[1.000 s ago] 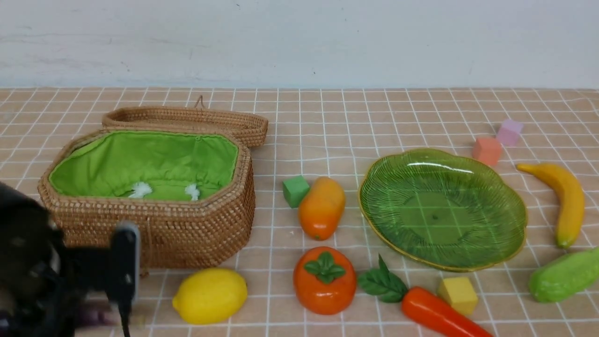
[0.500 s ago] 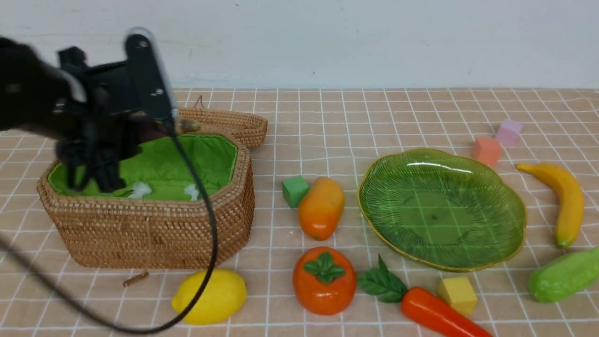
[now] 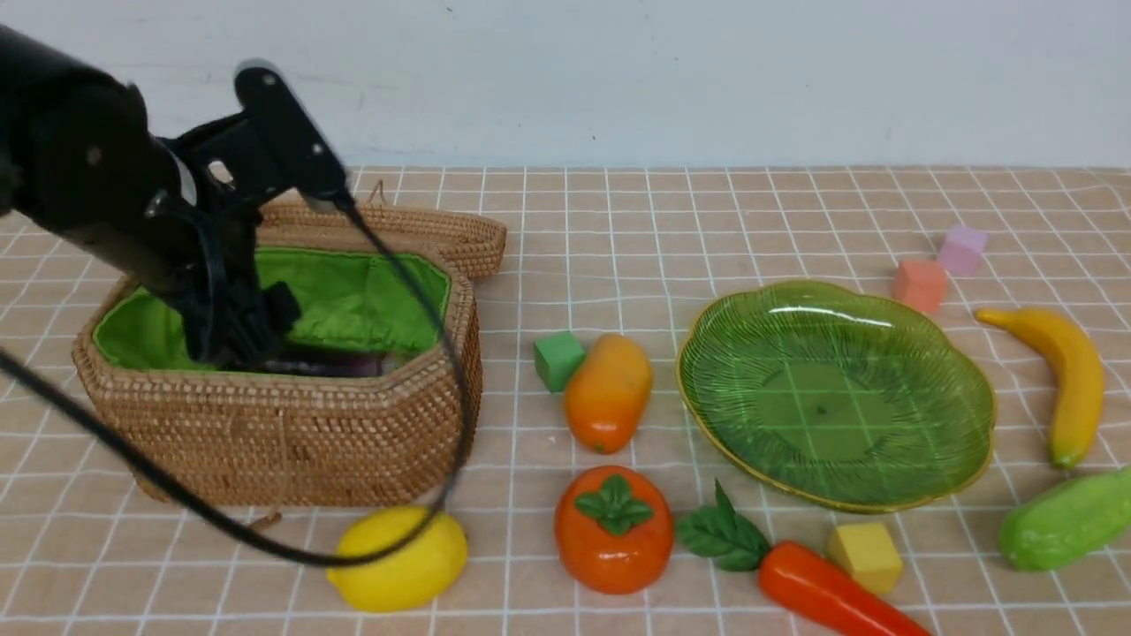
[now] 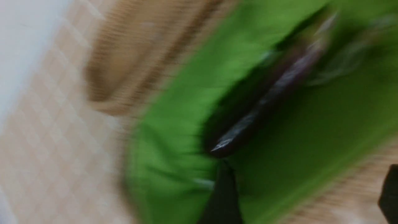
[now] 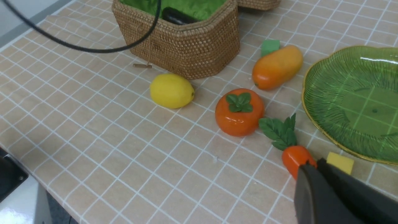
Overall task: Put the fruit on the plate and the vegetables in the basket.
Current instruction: Use the left arm to grab an eggplant and put it into the left basket, then grab a lemon with your left arm and place it on the plate on the right
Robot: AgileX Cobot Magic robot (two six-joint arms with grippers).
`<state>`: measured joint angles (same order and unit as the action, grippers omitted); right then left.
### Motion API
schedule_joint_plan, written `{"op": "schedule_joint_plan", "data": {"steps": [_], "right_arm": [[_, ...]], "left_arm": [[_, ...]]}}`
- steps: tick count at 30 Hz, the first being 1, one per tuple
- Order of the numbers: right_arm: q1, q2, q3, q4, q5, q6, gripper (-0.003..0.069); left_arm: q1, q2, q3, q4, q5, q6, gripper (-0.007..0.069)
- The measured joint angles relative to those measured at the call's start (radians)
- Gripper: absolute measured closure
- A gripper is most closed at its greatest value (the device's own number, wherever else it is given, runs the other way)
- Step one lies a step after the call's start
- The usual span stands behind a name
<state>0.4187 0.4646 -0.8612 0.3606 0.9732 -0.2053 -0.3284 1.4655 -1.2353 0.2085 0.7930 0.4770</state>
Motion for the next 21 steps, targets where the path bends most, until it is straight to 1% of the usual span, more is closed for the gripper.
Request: {"op": "schedule_joint_plan", "data": {"steps": [1, 2, 3, 4, 5, 6, 7, 8, 9, 11, 14, 16, 17, 18, 19, 21], "right_arm": [[0.000, 0.000, 0.000, -0.002, -0.003, -0.006, 0.0625], [0.000, 0.000, 0.000, -0.002, -0.007, -0.015, 0.0624], [0.000, 0.000, 0.000, -0.002, -0.007, -0.020, 0.0624], [0.000, 0.000, 0.000, -0.002, -0.007, -0.020, 0.0624], [0.000, 0.000, 0.000, -0.003, -0.007, -0.022, 0.0623], [0.000, 0.000, 0.000, -0.003, -0.007, -0.023, 0.0623], [0.000, 0.000, 0.000, -0.005, -0.001, -0.023, 0.0623], [0.000, 0.000, 0.000, -0.006, 0.005, -0.023, 0.0623], [0.000, 0.000, 0.000, -0.008, 0.012, -0.023, 0.0623], [0.000, 0.000, 0.000, -0.008, 0.014, -0.023, 0.0623], [0.000, 0.000, 0.000, -0.008, 0.019, -0.023, 0.0623], [0.000, 0.000, 0.000, -0.007, 0.020, -0.023, 0.0623], [0.000, 0.000, 0.000, -0.006, 0.020, -0.023, 0.0623], [0.000, 0.000, 0.000, -0.005, 0.020, -0.023, 0.0623], [0.000, 0.000, 0.000, -0.005, 0.020, -0.023, 0.0623], [0.000, 0.000, 0.000, -0.005, 0.020, -0.023, 0.0622]], "left_arm": [[-0.025, -0.017, 0.010, -0.031, 0.026, -0.018, 0.0091], [-0.070, -0.044, 0.029, -0.068, 0.064, -0.039, 0.0162], [-0.113, -0.057, 0.047, -0.086, 0.079, -0.050, 0.0207], [-0.122, -0.062, 0.058, -0.088, 0.083, -0.052, 0.0218], [-0.205, -0.078, 0.106, -0.094, 0.107, -0.061, 0.0315], [-0.205, -0.080, 0.113, -0.093, 0.111, -0.061, 0.0324], [-0.264, -0.085, 0.158, -0.094, 0.126, -0.065, 0.0374], [-0.300, -0.087, 0.191, -0.097, 0.135, -0.073, 0.0392], [-0.340, -0.087, 0.232, -0.102, 0.137, -0.084, 0.0393], [-0.363, -0.087, 0.259, -0.106, 0.132, -0.097, 0.0375], [-0.378, -0.086, 0.317, -0.097, 0.068, -0.114, 0.0252], [-0.378, -0.082, 0.339, -0.053, -0.019, -0.117, 0.0131], [-0.378, -0.078, 0.349, -0.032, -0.056, -0.117, 0.0082], [-0.378, -0.074, 0.357, -0.022, -0.078, -0.118, 0.0055], [-0.378, -0.066, 0.367, -0.004, -0.112, -0.118, 0.0008], [-0.378, -0.054, 0.372, 0.006, -0.135, -0.118, -0.0022]]}}
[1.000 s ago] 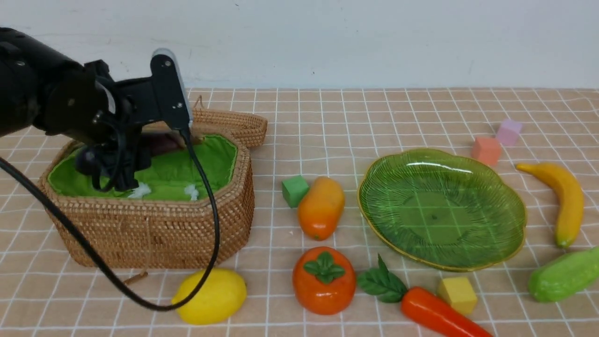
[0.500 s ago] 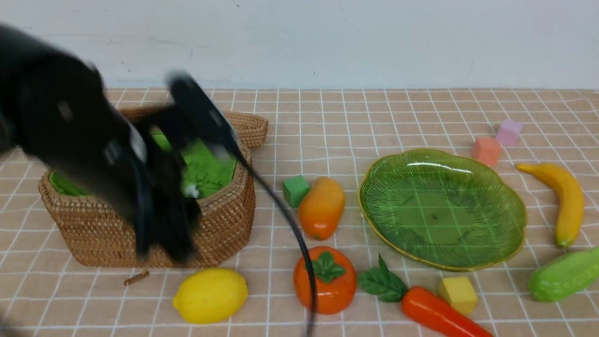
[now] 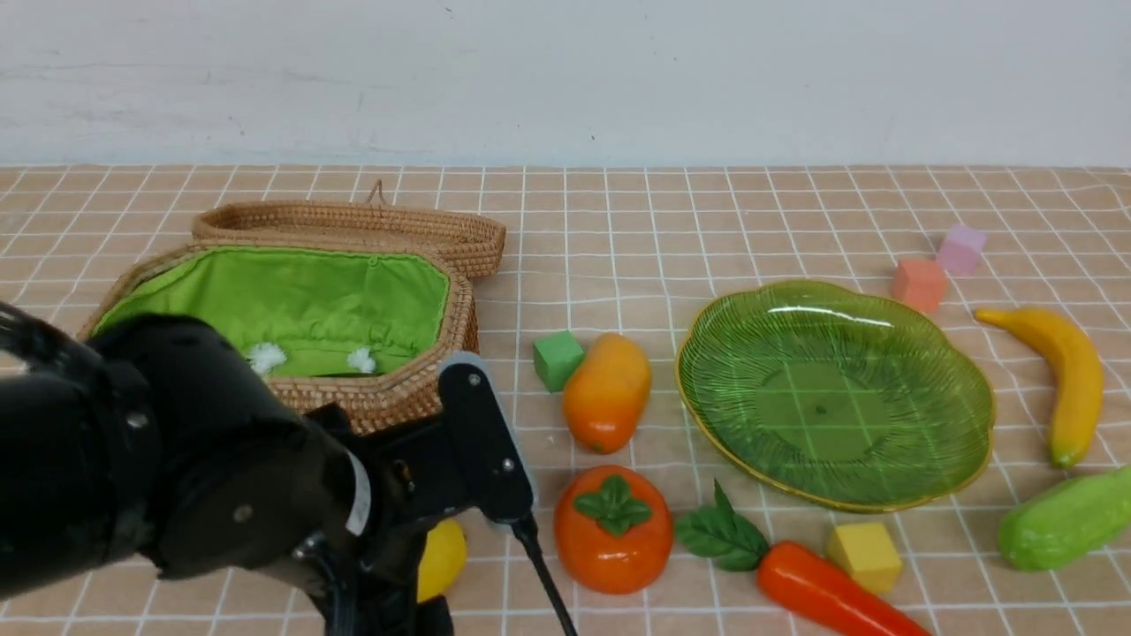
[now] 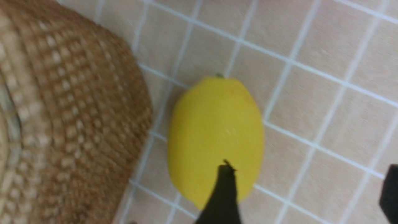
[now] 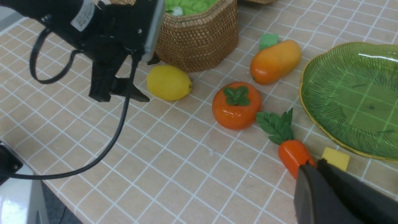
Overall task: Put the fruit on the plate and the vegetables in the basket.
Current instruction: Grab a lemon with your left arm and place it on the plate on the right
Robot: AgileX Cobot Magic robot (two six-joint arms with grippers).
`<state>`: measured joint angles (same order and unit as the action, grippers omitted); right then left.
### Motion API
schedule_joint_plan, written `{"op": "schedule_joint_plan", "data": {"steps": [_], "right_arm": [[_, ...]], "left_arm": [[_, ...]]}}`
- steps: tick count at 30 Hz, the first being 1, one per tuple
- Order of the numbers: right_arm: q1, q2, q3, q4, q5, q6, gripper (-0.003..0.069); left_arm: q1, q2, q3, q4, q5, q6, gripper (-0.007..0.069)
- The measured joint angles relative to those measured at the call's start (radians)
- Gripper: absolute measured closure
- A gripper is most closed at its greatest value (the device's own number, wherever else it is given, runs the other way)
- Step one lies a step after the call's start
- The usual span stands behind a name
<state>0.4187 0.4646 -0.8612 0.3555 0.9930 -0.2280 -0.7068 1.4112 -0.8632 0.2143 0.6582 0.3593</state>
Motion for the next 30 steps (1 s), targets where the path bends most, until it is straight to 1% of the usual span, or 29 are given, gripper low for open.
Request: {"op": "schedule_joint_plan", "data": {"steps": [2, 3, 5, 6, 7, 9, 11, 12, 14, 15, 19, 22, 23, 24, 25, 26, 27, 30], "right_arm": [[0.000, 0.000, 0.000, 0.000, 0.000, 0.000, 0.0620], [0.000, 0.000, 0.000, 0.000, 0.000, 0.000, 0.0620], [0.000, 0.000, 0.000, 0.002, 0.001, 0.000, 0.0620], [0.000, 0.000, 0.000, 0.002, 0.001, 0.000, 0.0620], [0.000, 0.000, 0.000, 0.002, 0.001, 0.000, 0.0620], [0.000, 0.000, 0.000, 0.004, 0.001, 0.000, 0.0620], [0.000, 0.000, 0.000, 0.004, 0.001, 0.000, 0.0620], [0.000, 0.000, 0.000, 0.004, 0.001, 0.000, 0.0620], [0.000, 0.000, 0.000, 0.005, 0.001, 0.000, 0.0620], [0.000, 0.000, 0.000, 0.005, 0.001, 0.000, 0.0619], [0.000, 0.000, 0.000, 0.005, 0.003, 0.000, 0.0615], [0.000, 0.000, 0.000, 0.005, 0.000, 0.000, 0.0613], [0.000, 0.000, 0.000, 0.004, -0.007, 0.000, 0.0613], [0.000, 0.000, 0.000, 0.004, -0.007, 0.000, 0.0613], [0.000, 0.000, 0.000, 0.003, -0.015, 0.000, 0.0613], [0.000, 0.000, 0.000, -0.002, -0.030, 0.000, 0.0613], [0.000, 0.000, 0.000, -0.007, -0.046, 0.000, 0.0611], [0.000, 0.000, 0.000, -0.014, -0.069, 0.000, 0.0608]], "left_arm": [[0.000, 0.036, 0.006, 0.021, -0.026, -0.001, -0.0043], [0.000, 0.039, 0.006, 0.024, -0.026, -0.001, -0.0043], [0.000, 0.091, 0.006, 0.082, -0.055, -0.028, -0.0039], [0.000, 0.095, 0.006, 0.088, -0.055, -0.028, -0.0039], [0.000, 0.111, 0.006, 0.114, -0.063, -0.047, -0.0034], [0.000, 0.156, 0.006, 0.213, -0.079, -0.113, -0.0021], [0.000, 0.183, 0.004, 0.279, -0.084, -0.184, -0.0006], [0.000, 0.186, 0.004, 0.285, -0.084, -0.190, -0.0006], [0.000, 0.207, -0.002, 0.337, -0.080, -0.258, 0.0033], [0.000, 0.211, -0.004, 0.351, -0.079, -0.280, 0.0059], [-0.012, 0.211, -0.014, 0.362, -0.051, -0.329, 0.0217], [-0.044, 0.196, -0.029, 0.332, 0.004, -0.335, 0.0295], [-0.059, 0.188, -0.037, 0.317, 0.024, -0.335, 0.0367], [-0.062, 0.188, -0.038, 0.313, 0.026, -0.335, 0.0367], [-0.071, 0.182, -0.045, 0.299, 0.038, -0.337, 0.0456], [-0.083, 0.179, -0.064, 0.268, 0.061, -0.342, 0.0566], [-0.086, 0.179, -0.078, 0.245, 0.082, -0.351, 0.0624], [-0.072, 0.187, -0.098, 0.229, 0.098, -0.359, 0.0638]]}}
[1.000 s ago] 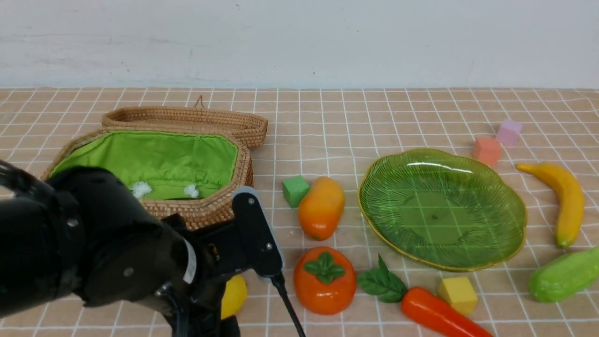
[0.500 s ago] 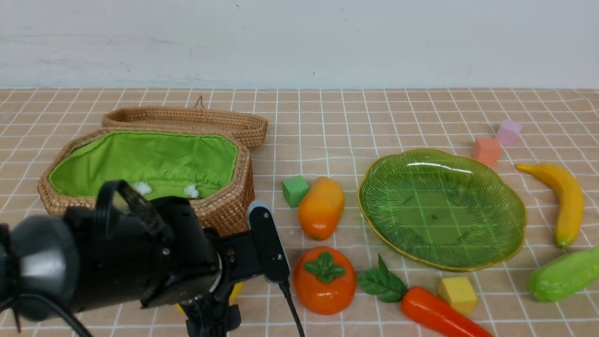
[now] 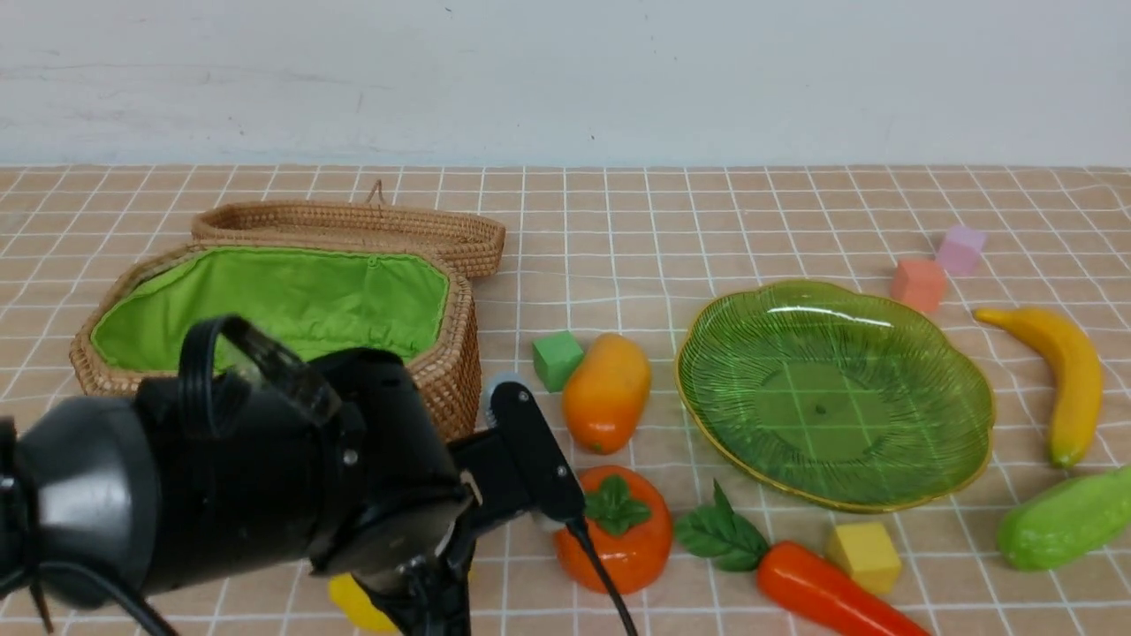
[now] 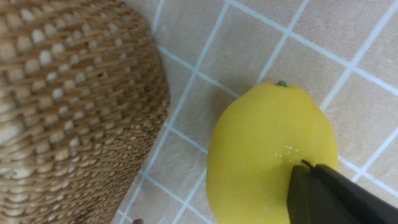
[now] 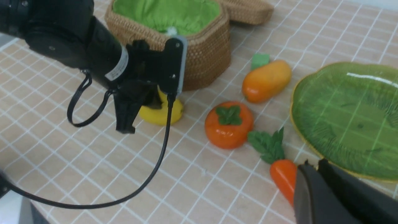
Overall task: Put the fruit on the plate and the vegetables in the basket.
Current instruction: Grab a lemon with your left arm and place it on the plate on the right
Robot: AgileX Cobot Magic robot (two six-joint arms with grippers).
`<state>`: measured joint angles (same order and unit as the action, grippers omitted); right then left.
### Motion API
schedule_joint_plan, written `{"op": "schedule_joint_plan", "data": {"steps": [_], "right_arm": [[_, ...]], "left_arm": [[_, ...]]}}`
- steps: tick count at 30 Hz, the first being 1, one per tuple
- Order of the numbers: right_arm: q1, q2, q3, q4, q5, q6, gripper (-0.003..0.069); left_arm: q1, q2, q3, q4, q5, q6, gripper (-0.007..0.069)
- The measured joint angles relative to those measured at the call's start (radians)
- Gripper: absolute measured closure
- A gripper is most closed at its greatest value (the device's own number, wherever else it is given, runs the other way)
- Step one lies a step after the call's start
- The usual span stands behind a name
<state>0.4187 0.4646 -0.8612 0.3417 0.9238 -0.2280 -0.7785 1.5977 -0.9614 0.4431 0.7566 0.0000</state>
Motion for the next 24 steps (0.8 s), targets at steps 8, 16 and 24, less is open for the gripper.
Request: {"op": "schedule_joint_plan", "data": {"steps": [8, 16, 24], "right_arm": [[0.000, 0.000, 0.000, -0.001, -0.006, 0.000, 0.0602], [0.000, 0.000, 0.000, -0.003, -0.007, 0.000, 0.0594], [0.000, 0.000, 0.000, -0.005, -0.010, 0.000, 0.0592]], "left_arm": [[0.027, 0.000, -0.005, -0.021, 0.012, 0.009, 0.0543], [0.027, -0.013, -0.005, -0.059, 0.049, 0.010, 0.0175], [0.027, -0.059, -0.005, 0.026, 0.040, -0.073, 0.0030]]}}
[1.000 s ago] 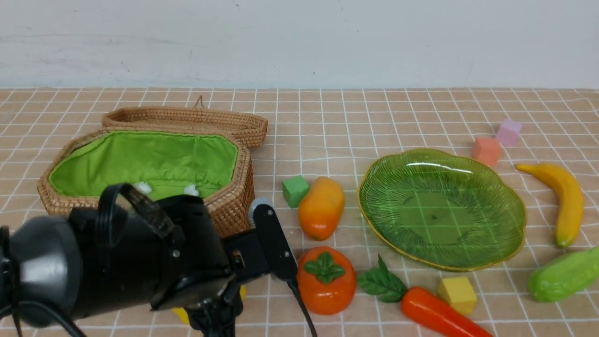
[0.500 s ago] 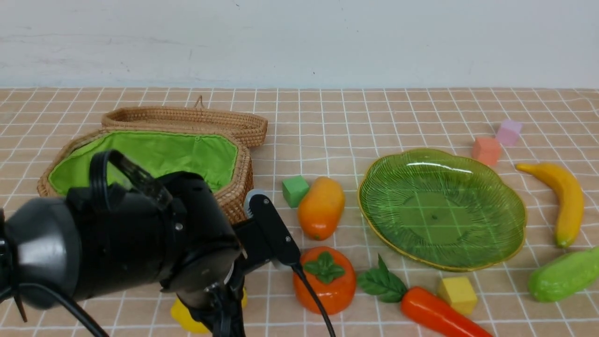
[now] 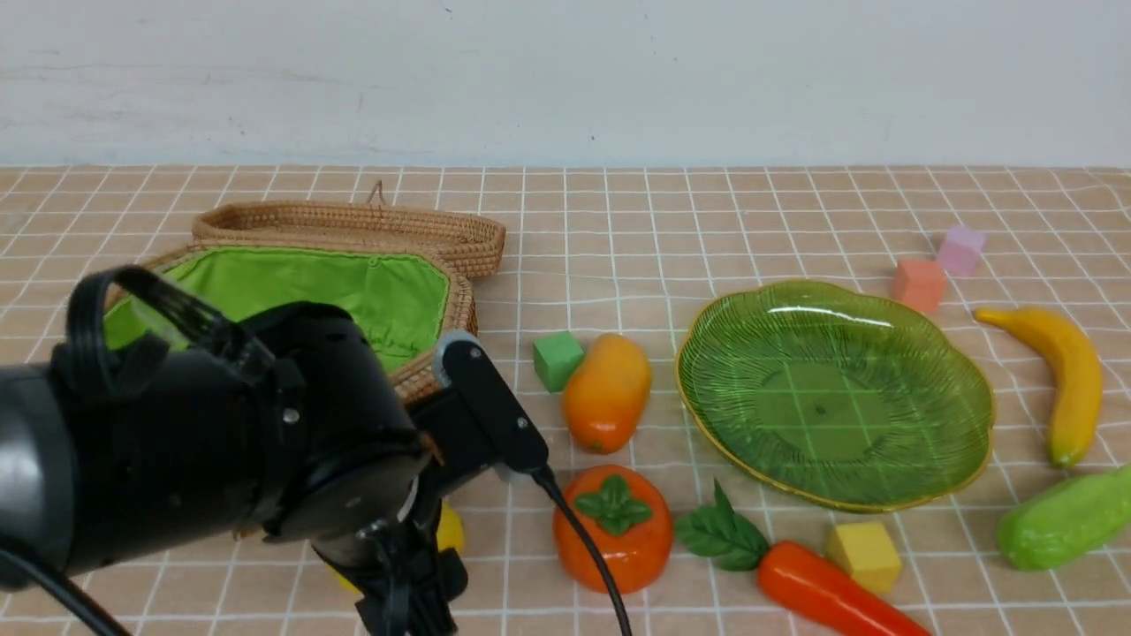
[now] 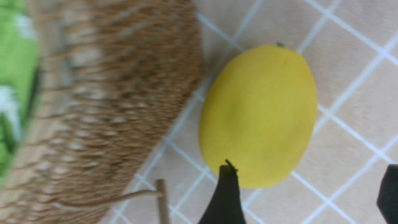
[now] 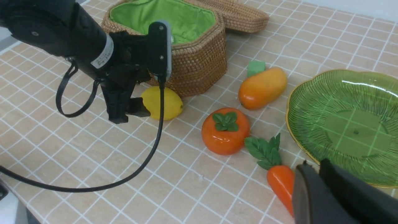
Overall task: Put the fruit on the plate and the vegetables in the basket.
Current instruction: Grab a lemon with your left arm and place it on the plate on the right
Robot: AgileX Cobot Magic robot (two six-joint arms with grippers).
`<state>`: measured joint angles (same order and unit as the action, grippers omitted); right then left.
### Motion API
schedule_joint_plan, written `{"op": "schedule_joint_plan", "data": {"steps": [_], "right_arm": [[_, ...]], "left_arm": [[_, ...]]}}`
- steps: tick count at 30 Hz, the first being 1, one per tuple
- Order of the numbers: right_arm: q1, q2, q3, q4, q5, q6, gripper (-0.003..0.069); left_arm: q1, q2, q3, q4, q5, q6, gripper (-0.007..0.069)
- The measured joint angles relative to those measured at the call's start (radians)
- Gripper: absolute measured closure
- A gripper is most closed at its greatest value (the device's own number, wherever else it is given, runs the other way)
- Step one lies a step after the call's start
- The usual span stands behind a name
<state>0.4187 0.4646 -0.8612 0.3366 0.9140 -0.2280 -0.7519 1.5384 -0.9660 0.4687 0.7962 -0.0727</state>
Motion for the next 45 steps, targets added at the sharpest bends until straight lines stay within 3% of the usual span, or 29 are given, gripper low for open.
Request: {"op": "schedule_joint_plan", "data": {"steps": [10, 28, 45], "right_arm": [[0.000, 0.000, 0.000, 0.000, 0.006, 0.000, 0.0592], [0.000, 0.000, 0.000, 0.000, 0.039, 0.000, 0.0592], [0.000, 0.000, 0.000, 0.000, 0.010, 0.000, 0.0581]], "left_arm": [[0.000, 0.083, 0.008, 0.112, -0.082, -0.055, 0.0028], [0.005, 0.201, -0.003, 0.175, -0.073, -0.083, 0.0028], [0.005, 0.208, -0.028, 0.125, -0.030, -0.083, 0.0058]]}}
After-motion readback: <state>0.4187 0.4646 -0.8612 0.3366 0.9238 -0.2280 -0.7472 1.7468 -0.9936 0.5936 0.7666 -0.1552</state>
